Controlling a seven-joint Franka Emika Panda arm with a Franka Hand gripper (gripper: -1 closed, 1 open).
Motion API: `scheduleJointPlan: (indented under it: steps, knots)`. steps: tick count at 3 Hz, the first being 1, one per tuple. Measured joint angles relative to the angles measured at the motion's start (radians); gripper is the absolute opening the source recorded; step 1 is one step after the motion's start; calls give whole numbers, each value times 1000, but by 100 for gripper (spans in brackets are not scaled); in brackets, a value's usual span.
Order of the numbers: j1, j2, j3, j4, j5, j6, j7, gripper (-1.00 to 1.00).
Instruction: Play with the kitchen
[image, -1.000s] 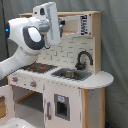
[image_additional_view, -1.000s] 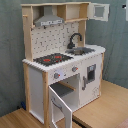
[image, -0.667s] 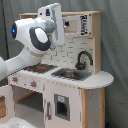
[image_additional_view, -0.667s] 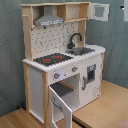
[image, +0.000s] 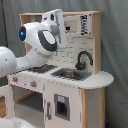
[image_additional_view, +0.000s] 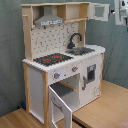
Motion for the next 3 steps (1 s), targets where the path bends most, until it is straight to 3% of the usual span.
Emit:
scheduleJointPlan:
  steps: [1, 3]
  knots:
    - [0, 71, 46, 41, 1, 31, 21, -100]
    - [-1, 195, 150, 164, 1, 36, 79, -100]
